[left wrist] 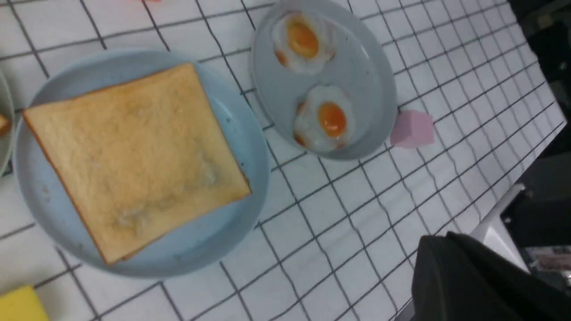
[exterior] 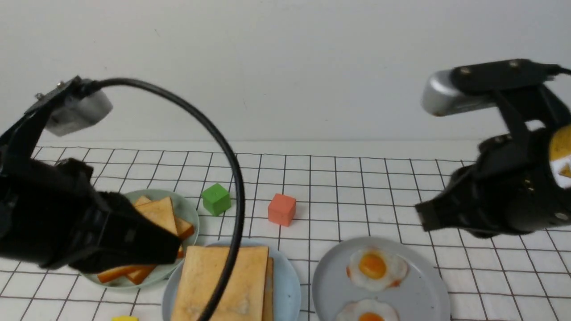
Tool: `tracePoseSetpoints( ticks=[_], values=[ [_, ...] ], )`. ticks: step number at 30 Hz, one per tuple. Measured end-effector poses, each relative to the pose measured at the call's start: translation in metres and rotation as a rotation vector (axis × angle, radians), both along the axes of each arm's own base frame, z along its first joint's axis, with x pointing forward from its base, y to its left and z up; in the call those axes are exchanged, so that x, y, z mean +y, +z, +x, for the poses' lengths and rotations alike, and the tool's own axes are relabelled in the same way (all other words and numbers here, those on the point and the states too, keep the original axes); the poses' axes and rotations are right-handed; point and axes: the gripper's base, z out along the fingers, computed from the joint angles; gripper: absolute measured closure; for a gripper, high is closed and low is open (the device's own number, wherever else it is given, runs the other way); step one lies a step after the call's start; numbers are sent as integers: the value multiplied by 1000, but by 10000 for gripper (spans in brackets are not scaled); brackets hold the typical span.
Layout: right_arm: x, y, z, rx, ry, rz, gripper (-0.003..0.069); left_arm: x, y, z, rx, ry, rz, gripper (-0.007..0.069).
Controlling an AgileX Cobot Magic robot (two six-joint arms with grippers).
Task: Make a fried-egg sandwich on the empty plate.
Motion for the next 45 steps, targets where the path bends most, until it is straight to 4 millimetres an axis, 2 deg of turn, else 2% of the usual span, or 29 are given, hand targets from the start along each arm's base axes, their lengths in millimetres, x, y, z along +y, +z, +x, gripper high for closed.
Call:
tracePoseSetpoints(
  ticks=[3,4,7,10,12,15,23,33,37,40,41,43,45],
  values=[
    [-32,-14,-26,-198,-37,60,669,19,15,-35,-52,156,93,638],
    [-34,-17,-28,-201,-36,52,669,22,17,-40,-70,171,105,638],
    [-56,-46,-55,-360,-6,132,669,41,24,-85,-148,353,107,638],
    [-72,-68,-78,-476,23,224,668,57,16,-123,-224,476,98,638],
    [-81,-78,-91,-542,43,256,666,63,6,-135,-250,545,89,638],
    [-91,-86,-102,-620,57,274,665,67,-4,-139,-276,601,60,638],
    [-108,-79,-121,-748,31,367,659,62,5,-135,-330,628,-82,638],
    [-110,-77,-123,-769,31,370,653,62,3,-134,-324,630,-83,638],
    [-110,-77,-123,-768,29,369,651,65,-7,-134,-387,646,-89,638],
    [-110,-77,-123,-769,30,368,650,72,-19,-139,-529,676,-63,638],
    [-110,-77,-123,-769,30,368,648,76,-28,-138,-623,698,-35,638],
    [-110,-77,-123,-770,30,366,647,81,-50,-136,-693,732,-5,638],
    [-110,-77,-123,-770,30,366,645,84,-83,-131,-711,755,40,638]
  ],
)
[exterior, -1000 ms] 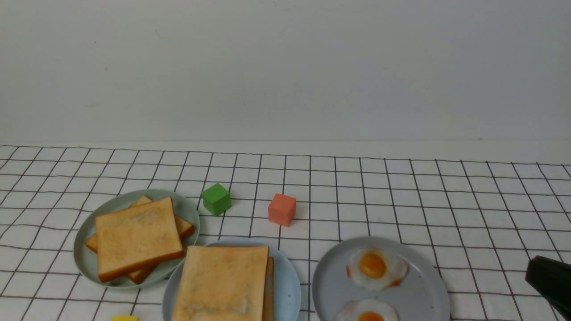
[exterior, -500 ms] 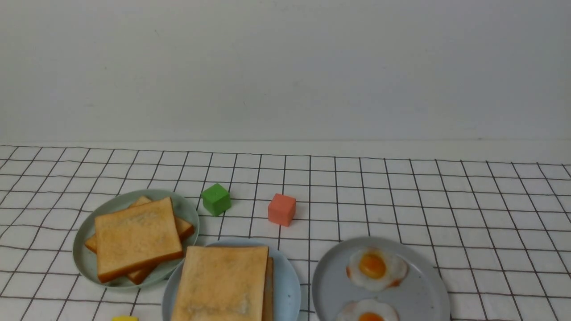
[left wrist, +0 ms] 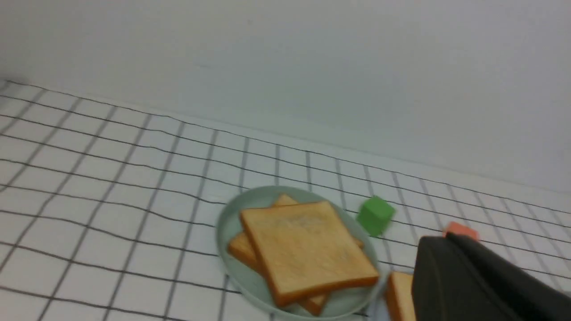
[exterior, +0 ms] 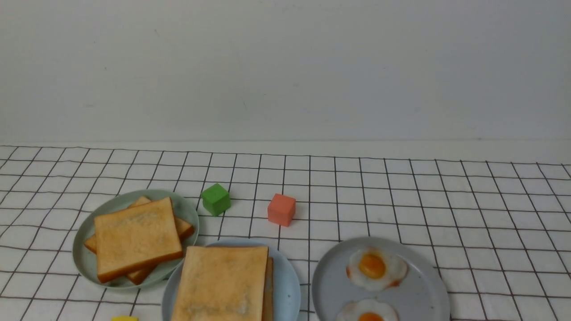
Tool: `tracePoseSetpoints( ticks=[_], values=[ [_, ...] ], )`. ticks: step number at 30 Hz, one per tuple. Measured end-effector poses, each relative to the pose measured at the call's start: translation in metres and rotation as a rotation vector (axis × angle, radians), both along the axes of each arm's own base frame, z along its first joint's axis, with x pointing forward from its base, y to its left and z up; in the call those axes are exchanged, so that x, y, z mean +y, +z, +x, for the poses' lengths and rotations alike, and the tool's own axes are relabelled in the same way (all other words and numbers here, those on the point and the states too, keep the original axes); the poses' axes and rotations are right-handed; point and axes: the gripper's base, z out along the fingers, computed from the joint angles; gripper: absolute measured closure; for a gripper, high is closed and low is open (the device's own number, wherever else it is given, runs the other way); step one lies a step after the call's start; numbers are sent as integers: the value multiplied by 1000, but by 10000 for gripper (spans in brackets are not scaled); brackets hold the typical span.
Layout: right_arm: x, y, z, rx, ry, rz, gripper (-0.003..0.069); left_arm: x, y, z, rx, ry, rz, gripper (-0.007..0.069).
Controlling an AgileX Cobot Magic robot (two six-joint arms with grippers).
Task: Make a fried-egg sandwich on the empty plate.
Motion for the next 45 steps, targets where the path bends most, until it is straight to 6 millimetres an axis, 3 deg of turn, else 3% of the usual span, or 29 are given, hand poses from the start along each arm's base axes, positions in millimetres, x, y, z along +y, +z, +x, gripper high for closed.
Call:
tracePoseSetpoints(
  ticks=[2,3,4,6,11,14,45],
  values=[
    [0,0,0,1,-1,-1,645,0,-40,7,63,8,22,637],
    [0,0,0,1,-1,-1,645,0,-44,8,74,8,22,637],
    [0,0,0,0,0,0,643,-3,-77,13,151,-6,10,637],
    [0,0,0,0,0,0,641,-5,-93,13,199,-24,9,636],
    [0,0,0,0,0,0,636,-8,-94,14,162,-107,199,634],
    [0,0,0,0,0,0,632,-9,-94,14,155,-116,228,631],
    [1,0,1,1,-1,-10,592,-6,-93,14,165,-13,121,615]
  ],
)
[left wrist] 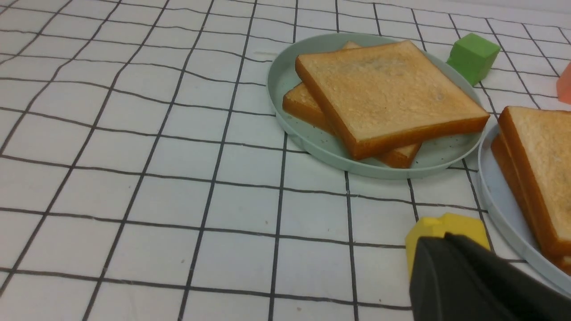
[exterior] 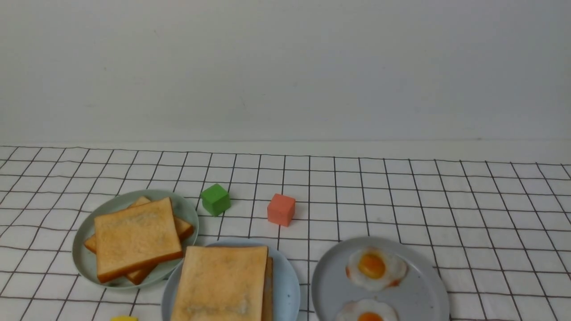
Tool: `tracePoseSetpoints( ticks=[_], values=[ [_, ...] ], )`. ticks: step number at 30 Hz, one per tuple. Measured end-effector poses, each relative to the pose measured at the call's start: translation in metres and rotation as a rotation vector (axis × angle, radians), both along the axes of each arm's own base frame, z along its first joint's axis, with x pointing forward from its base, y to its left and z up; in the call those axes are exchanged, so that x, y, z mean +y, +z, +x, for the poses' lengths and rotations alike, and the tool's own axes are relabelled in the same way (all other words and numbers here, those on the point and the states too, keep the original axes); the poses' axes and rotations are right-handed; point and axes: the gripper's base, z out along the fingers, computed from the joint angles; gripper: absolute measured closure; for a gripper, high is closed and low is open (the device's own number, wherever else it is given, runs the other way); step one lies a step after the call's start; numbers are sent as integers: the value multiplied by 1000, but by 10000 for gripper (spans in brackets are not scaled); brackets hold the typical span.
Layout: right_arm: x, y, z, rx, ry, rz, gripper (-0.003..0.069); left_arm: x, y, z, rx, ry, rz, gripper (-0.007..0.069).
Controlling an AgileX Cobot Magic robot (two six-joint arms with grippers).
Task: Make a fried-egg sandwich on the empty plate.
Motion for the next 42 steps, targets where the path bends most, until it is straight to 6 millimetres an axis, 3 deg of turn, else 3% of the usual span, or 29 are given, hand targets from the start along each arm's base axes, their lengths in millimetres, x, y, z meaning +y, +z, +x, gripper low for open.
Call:
tracePoseSetpoints(
  ticks=[12,22,24,26,42],
  values=[
    [-8,-13,4,88,-143,-88,576,0,0,0,0,0,-2,610],
    [-20,-72,-6,115,-344,-101,564,0,0,0,-1,0,-3,605],
    [-24,-95,-5,192,-424,-103,560,0,0,0,-2,0,-3,605],
    [-26,-102,-6,254,-459,-116,558,0,0,0,0,0,-3,603],
    [-27,-102,-7,240,-446,-173,539,0,0,0,-1,0,-3,587]
  ],
)
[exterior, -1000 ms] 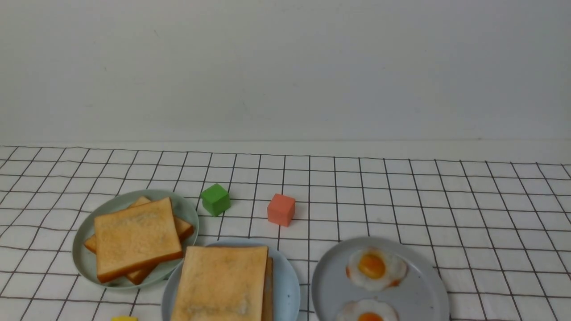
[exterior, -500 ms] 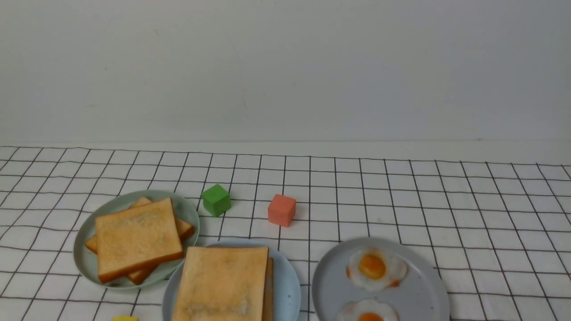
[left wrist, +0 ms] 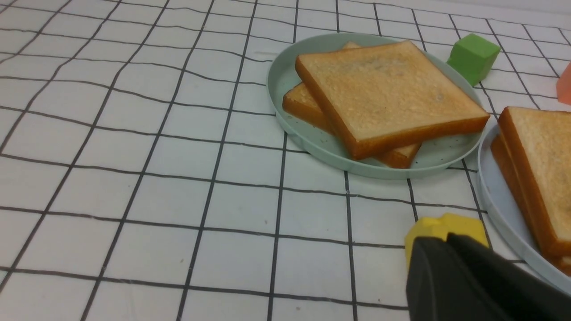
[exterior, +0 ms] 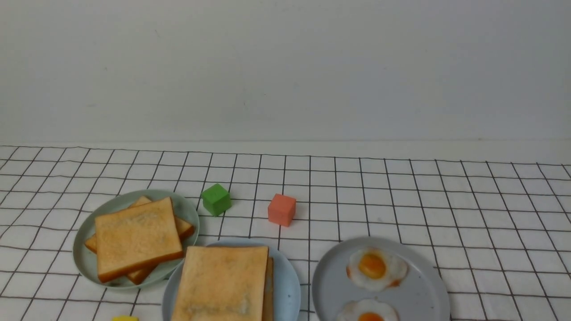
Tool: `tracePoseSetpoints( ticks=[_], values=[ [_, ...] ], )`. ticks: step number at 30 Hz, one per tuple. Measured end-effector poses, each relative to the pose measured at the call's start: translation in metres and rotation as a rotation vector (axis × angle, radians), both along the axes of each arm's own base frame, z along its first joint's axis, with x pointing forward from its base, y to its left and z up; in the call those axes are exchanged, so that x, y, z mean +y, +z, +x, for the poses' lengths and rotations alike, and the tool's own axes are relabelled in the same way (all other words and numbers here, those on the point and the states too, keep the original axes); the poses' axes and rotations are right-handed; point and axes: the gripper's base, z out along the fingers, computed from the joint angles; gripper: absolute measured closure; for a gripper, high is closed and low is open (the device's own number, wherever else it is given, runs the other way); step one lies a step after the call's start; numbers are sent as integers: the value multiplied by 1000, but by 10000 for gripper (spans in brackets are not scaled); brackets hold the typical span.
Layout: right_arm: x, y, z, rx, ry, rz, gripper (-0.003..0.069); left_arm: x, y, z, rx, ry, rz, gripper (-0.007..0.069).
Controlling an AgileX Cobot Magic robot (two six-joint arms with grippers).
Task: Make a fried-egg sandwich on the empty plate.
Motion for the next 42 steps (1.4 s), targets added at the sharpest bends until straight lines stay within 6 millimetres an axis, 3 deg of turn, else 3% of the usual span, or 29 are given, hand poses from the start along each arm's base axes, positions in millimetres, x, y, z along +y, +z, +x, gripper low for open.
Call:
tracePoseSetpoints(
  ticks=[42],
  values=[
    [0,0,0,0,0,-4,497,0,0,0,1,0,0,554]
  ],
)
